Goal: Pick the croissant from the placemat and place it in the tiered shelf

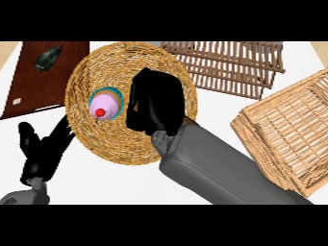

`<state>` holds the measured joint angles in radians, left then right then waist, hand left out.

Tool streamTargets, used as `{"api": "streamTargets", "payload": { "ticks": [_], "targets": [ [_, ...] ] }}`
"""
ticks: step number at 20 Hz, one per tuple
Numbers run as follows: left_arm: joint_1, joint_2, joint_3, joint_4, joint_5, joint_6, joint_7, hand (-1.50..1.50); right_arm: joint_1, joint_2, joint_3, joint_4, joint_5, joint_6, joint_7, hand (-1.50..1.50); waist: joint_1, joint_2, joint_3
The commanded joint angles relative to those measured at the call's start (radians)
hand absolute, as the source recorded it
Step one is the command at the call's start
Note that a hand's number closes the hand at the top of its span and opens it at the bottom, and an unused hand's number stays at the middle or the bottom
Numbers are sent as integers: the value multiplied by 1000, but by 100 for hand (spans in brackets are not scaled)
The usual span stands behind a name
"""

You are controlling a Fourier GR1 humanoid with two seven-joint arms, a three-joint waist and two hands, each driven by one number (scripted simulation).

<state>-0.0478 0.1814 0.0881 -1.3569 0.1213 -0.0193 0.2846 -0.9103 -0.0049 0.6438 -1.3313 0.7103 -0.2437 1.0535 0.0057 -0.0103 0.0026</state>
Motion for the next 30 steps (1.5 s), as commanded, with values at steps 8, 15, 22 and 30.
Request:
{"api": "streamTargets", "payload": {
  "ticks": [8, 15, 22, 30],
  "targets": [
    [36, 2, 14, -36, 17, 3, 42, 0, -218, -35, -206, -249, 136, 257, 328, 150, -21, -4, -3],
    [27, -3, 7, -12, 7, -9, 13, 0, -384, -149, -466, -116, 75, 331, 211, 150, -8, 6, -3],
    [21, -23, -5, -41, -10, 20, 35, 0, -456, -221, -590, 37, 72, 345, 99, 150, 2, 9, -3],
    [6, -1, 10, -1, -12, -5, 24, 0, -496, -287, -664, 155, -5, 439, -43, 150, 0, 10, -3]
  ]
}}
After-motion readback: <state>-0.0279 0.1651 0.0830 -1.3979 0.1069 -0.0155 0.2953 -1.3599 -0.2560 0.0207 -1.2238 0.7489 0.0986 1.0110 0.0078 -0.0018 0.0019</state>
